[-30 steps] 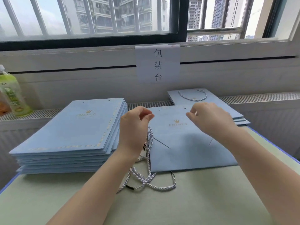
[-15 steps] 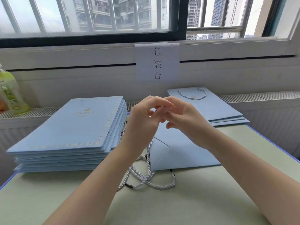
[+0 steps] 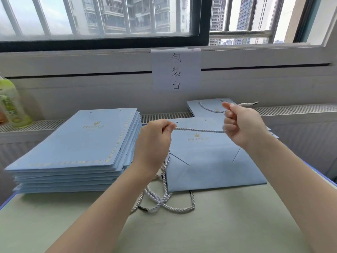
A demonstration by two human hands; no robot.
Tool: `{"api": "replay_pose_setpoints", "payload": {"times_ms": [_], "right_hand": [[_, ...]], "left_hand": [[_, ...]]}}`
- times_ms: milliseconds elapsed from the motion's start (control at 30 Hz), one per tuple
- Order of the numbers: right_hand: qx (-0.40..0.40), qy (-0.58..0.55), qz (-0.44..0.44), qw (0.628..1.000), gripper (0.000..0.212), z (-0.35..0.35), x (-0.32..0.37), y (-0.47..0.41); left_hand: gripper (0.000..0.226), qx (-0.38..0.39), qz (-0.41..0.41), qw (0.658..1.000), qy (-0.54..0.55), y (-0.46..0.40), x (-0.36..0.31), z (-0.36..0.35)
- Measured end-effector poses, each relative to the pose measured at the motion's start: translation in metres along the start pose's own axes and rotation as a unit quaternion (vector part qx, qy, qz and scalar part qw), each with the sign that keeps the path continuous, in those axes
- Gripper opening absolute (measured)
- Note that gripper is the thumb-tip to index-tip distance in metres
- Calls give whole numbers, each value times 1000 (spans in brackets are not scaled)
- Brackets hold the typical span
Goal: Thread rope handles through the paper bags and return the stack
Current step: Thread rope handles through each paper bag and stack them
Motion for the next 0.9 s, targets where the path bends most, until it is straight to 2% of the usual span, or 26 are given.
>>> {"api": "replay_pose_setpoints", "payload": {"times_ms": [67, 100, 133, 200, 233, 267, 300, 367, 433, 533, 633, 733, 900], "right_hand": [[3, 173, 39, 984, 27, 9, -1, -6], [14, 279, 71, 957, 30, 10, 0, -7], [23, 400, 113, 909, 32, 9, 1, -7], [37, 628, 179, 757, 31, 5, -2, -5], [47, 707, 173, 684, 27, 3, -8, -4], [55, 753, 146, 639, 20, 3, -15, -3], [62, 774, 110, 621, 14, 6, -22, -5], [83, 771, 55, 628, 14, 11, -33, -8], [96, 756, 53, 645, 13, 15, -40, -12], [90, 753, 48, 651, 7, 20, -39, -12], [93, 761, 24, 642, 24, 23, -33, -13], [100, 767, 0, 633, 29, 23, -23, -12], [125, 725, 17, 677, 37, 16, -22, -14]], "left_hand": [[20, 11, 37, 999, 1, -1, 8, -2], [20, 26, 54, 998, -10, -1, 12, -6], [19, 46, 68, 996, -29, 0, 16, -11], [19, 83, 73, 990, -86, 4, 23, -20], [20, 97, 71, 985, -120, 6, 25, -24], [21, 109, 71, 980, -152, 7, 27, -27], [22, 121, 74, 974, -176, 8, 28, -28], [26, 135, 74, 966, -209, 9, 28, -30], [28, 134, 74, 962, -225, 9, 28, -29], [28, 143, 92, 953, -249, 11, 28, -30], [37, 183, 89, 909, -363, 17, 28, -35], [47, 202, 101, 878, -422, 20, 31, -37], [46, 175, 111, 888, -410, 11, 37, -33]]}}
Point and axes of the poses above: each hand's wrist, its own y-axis away from the middle knuckle, its own z-axis out of the back of the hand, x = y × z, the point moved 6 cm from there along -y, towards the middle knuckle, and after that the axes turned 9 degrees about z, right-handed, at the moved point
